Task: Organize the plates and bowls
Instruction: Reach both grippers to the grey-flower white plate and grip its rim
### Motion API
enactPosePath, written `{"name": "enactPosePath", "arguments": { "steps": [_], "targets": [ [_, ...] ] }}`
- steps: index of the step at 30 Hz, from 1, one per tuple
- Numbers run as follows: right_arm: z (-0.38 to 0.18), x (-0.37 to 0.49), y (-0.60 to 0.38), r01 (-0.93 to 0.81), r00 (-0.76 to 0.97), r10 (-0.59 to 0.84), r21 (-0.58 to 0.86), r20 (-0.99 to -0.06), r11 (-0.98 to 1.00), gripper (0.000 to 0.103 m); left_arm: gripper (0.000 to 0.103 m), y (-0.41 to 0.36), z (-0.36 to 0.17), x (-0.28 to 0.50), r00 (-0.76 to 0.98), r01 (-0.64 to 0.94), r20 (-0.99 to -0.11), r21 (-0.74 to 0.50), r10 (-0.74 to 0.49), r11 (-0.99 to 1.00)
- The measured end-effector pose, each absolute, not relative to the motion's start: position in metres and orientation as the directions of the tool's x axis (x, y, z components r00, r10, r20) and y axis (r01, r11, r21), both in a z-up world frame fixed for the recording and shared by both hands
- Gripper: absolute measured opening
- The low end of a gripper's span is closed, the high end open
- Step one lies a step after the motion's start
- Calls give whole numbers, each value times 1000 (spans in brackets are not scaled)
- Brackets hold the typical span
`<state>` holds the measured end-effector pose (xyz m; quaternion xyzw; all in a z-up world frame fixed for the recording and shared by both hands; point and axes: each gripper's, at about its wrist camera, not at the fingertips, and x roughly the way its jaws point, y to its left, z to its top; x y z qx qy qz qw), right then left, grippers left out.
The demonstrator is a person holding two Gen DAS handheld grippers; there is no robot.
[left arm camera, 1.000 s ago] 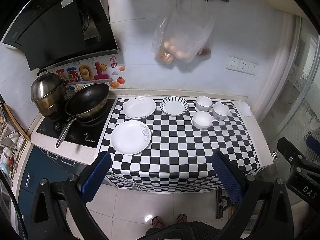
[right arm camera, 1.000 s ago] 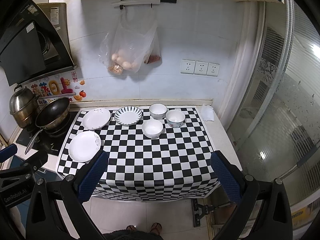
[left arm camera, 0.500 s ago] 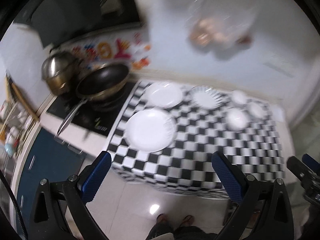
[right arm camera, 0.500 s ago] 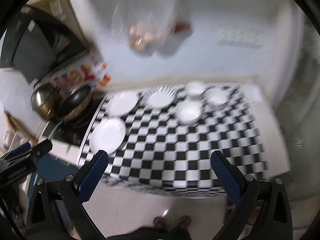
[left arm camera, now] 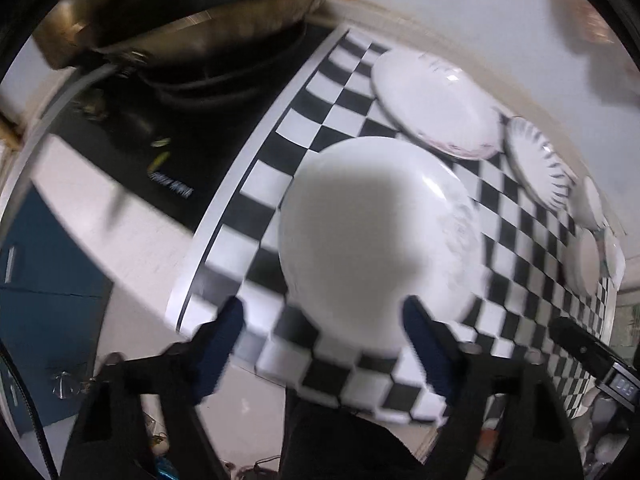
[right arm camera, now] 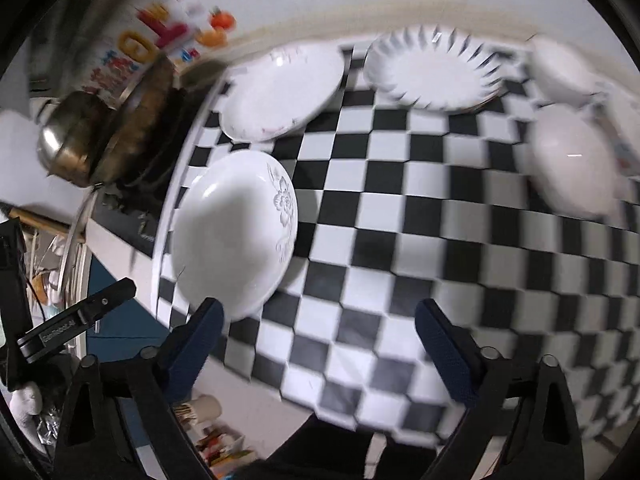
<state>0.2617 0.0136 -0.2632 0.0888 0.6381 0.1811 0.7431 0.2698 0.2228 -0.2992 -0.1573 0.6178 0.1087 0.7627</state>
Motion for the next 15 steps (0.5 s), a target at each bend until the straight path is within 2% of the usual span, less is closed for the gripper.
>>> {"name": "enactPosePath", "arguments": {
  "steps": [1, 6, 10, 12, 13, 14, 15],
  "targets": [
    [-280, 276, 26, -143, 86, 396, 382, -914, 913, 86, 61, 232, -312, 283, 196, -347, -980, -108, -41, 931],
    [-334, 320, 75, -106, -21, 396, 396, -918, 912, 72, 61, 256, -348, 324, 134, -275, -989, -105, -70, 956],
    [-355, 335, 94, -85, -66, 401, 405, -914, 910, 60, 61, 264, -369, 345, 98, -215, -989, -127, -108, 968],
    [-367, 340, 97, -64, -91, 402, 408, -911, 911, 49, 53, 264, -376, 350, 78, -192, -989, -140, -127, 971],
    [-370, 340, 98, -58, -100, 400, 407, -911, 912, 38, 45, 262, -380, 351, 60, -178, -989, -144, -136, 973],
    [-372, 339, 98, -54, -110, 396, 404, -911, 913, 35, 40, 261, -383, 351, 48, -168, -989, -144, -138, 975],
    [-374, 340, 99, -49, -112, 396, 403, -911, 914, 34, 39, 260, -385, 350, 43, -155, -987, -158, -153, 975]
  ]
}}
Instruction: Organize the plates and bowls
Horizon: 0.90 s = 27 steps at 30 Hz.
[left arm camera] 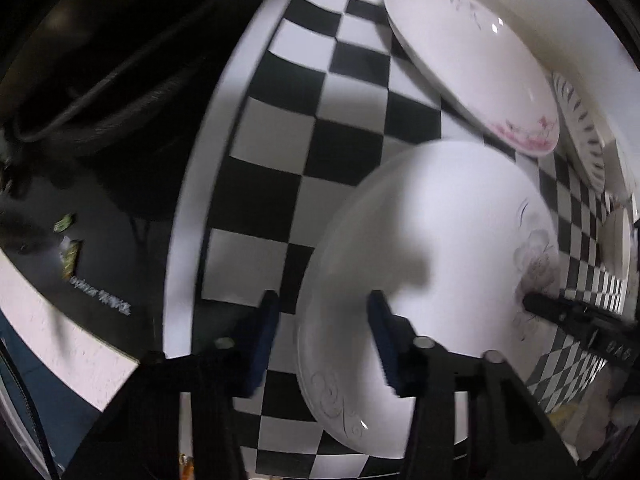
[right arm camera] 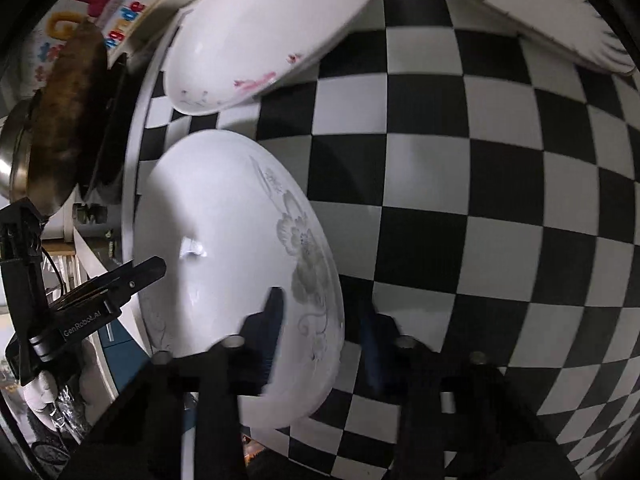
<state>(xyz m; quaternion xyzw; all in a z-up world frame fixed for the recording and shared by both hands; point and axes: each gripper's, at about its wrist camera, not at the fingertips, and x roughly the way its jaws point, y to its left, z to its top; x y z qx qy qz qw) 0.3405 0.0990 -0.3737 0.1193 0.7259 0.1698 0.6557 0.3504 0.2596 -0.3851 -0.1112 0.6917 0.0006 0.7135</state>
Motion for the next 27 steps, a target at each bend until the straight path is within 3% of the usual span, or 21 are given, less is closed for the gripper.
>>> {"name": "enactPosePath", "arguments": {
  "steps": [2, 5, 16, 27],
  "targets": [
    [-373, 341, 99, -51, -113, 396, 404, -911, 913, 23, 36, 257, -383, 349, 50, -137, -986, -165, -160, 977],
    [-374, 342, 101, -52, -126, 391, 400, -912, 915, 20, 34, 259, -380, 345, 49, -155, -986, -162, -156, 975],
    [-351, 337, 65, -85, -95, 414, 422, -905, 903, 17, 34, 228, -339, 319, 74, -136, -985, -164, -155, 977],
    [-306, 328, -28, -18, 6, 411, 411, -912, 911, 17, 34, 184, -297, 318, 98, -8, -975, -203, -201, 979]
  ]
}}
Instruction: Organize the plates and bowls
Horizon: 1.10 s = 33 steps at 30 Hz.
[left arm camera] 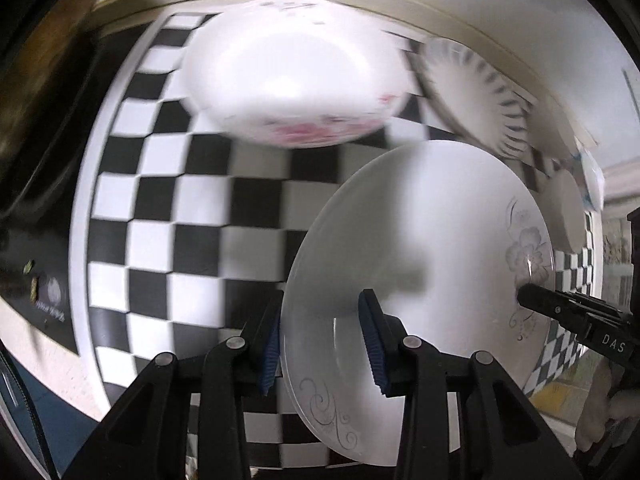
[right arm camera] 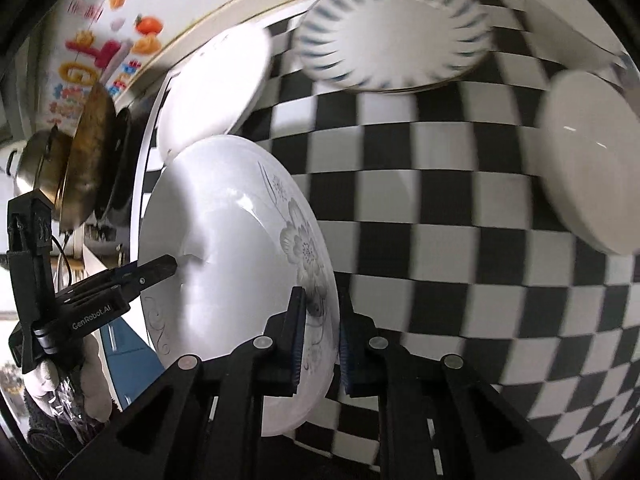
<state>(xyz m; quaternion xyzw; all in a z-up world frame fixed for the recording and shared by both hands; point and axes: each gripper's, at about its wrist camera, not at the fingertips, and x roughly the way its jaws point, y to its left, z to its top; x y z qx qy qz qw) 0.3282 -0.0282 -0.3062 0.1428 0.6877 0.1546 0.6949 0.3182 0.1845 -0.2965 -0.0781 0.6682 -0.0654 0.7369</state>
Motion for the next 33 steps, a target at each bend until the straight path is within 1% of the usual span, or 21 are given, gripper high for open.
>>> {"name": "enactPosePath", "arguments": {
  "steps": [5, 6, 12, 13, 21, 33],
  "targets": [
    [-299, 319, -80, 35, 49, 398, 400, -916, 916, 17, 34, 156, -294, 318, 86, 64, -973, -210, -215, 976],
    [-299, 317, -88, 46, 54, 397, 399, -916, 916, 17, 34, 140, -298, 325, 83, 73, -974, -207, -212, 976],
    [-308, 305, -119, 108, 66, 386, 391, -920, 914, 17, 34, 112, -311, 332, 50, 112, -976, -207, -213, 972],
    [-311, 303, -122, 116, 66, 384, 389, -921, 914, 17, 34, 100, -320, 340, 45, 116, -977, -202, -209, 972],
    [-333, 303, -123, 136, 53, 372, 376, -927, 917, 17, 34, 98, -342, 343, 2, 116, -983, -181, -182, 977],
    [-344, 306, -123, 146, 43, 364, 366, -930, 919, 17, 34, 115, -348, 337, -8, 112, -987, -159, -159, 981]
  ]
}}
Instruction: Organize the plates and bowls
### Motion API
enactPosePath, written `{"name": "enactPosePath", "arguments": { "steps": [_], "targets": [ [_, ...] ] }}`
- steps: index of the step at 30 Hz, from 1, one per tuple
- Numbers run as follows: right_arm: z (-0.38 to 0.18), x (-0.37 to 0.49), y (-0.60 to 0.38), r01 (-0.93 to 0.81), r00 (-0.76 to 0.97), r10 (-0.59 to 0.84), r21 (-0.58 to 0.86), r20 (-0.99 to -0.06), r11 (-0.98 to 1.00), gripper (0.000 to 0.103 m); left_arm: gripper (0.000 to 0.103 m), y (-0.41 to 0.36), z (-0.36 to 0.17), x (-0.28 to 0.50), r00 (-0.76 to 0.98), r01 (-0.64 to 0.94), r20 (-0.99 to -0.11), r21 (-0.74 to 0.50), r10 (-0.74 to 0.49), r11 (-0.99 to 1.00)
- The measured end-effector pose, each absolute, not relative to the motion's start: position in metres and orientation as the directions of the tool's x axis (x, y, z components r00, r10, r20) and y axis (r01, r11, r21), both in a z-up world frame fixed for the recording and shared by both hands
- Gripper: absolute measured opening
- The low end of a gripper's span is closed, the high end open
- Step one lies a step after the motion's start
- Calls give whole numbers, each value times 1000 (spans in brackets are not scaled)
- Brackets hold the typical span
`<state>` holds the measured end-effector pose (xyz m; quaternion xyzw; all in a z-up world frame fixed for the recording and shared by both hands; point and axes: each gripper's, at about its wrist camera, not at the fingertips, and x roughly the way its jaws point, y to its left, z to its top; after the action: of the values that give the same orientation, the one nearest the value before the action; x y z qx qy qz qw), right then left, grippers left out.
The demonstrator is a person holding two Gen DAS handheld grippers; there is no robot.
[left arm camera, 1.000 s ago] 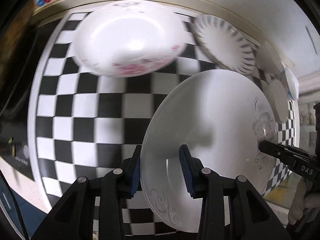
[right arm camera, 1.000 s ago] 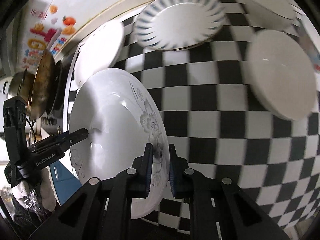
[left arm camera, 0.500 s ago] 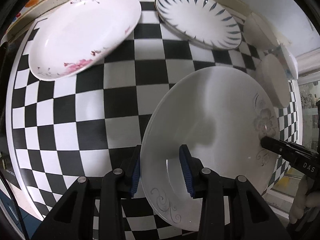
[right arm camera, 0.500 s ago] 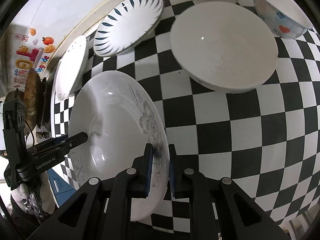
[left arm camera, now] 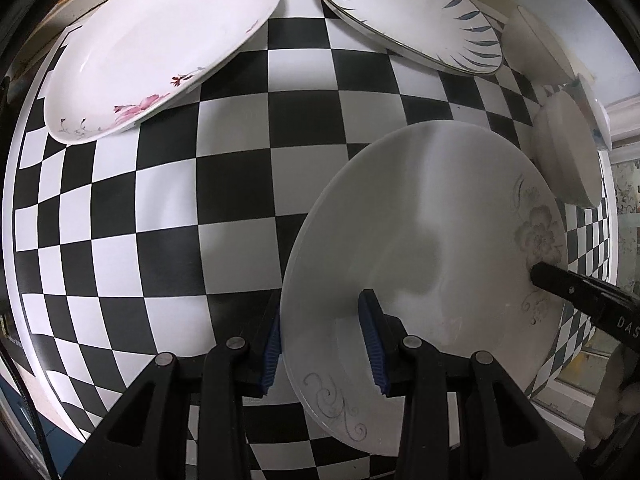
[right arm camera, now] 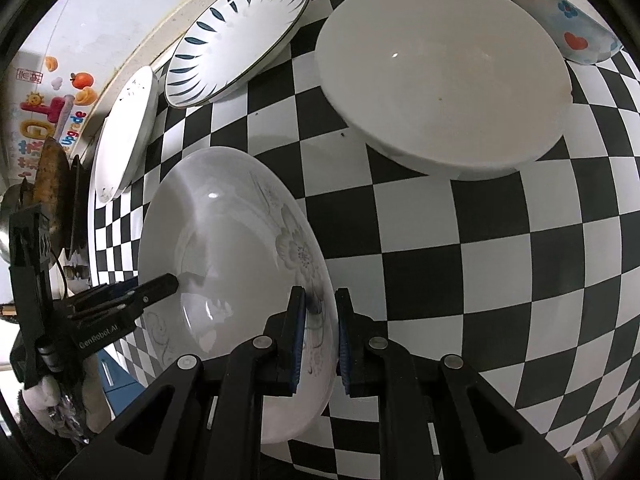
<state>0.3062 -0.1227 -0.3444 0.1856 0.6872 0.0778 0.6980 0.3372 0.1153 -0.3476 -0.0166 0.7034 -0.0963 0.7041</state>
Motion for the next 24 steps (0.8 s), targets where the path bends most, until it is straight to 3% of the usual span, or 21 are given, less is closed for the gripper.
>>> {"name": "enactPosePath", "arguments": {
  "steps": [9, 14, 21, 24],
  "targets": [
    [-348, 310, -126, 155, 21, 371, 370, -928, 916, 18, 34, 102, -345, 330, -3, 99, -987, -160, -161, 982],
    [-346, 307, -134, 191, -15, 370, 361, -929, 913, 18, 34, 124, -312, 318, 49, 73, -983, -175, -179, 982],
    [-260, 316, -136, 124, 88, 384, 393, -919, 911, 18, 35, 181, -238, 324, 227, -35, -954, -207, -194, 978],
    [-225, 353, -108, 20, 126, 428, 434, -895, 901, 30, 35, 198, -238, 351, 257, -131, -950, -217, -179, 967]
  ]
}}
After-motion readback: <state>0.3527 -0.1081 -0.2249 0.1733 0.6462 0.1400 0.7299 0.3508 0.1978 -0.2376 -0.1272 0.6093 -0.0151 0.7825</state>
